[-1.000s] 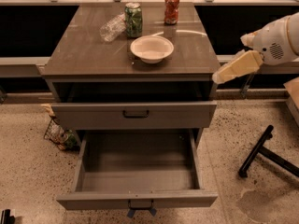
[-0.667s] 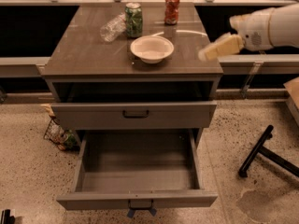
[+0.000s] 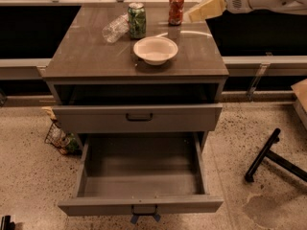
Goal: Place green can into middle drawer
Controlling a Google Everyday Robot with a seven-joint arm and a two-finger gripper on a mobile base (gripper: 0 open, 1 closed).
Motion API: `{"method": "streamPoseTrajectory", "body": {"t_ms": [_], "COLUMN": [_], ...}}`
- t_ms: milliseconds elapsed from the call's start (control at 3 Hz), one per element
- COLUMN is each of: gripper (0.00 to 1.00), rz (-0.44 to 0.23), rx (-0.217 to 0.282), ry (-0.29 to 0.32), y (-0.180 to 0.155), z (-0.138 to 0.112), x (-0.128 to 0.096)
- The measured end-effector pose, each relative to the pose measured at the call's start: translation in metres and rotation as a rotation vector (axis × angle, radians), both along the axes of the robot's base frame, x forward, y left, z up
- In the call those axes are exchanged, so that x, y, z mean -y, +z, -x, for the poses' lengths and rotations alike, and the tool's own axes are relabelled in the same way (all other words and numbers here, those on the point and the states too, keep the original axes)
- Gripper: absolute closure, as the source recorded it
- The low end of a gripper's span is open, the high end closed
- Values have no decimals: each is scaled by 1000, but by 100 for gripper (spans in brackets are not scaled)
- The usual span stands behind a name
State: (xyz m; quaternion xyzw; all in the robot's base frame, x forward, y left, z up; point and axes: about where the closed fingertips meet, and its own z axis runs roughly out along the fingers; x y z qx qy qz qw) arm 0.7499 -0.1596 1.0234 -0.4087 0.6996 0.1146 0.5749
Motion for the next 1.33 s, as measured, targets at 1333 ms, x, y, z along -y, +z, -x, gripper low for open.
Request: {"method": "streamPoseTrajectory", "body": {"t_ms": [1333], "gripper": [0], "rz": [-165], "rx": [22], "ry": [-193], "y": [-58], "z": [-67], "x": [-86]}}
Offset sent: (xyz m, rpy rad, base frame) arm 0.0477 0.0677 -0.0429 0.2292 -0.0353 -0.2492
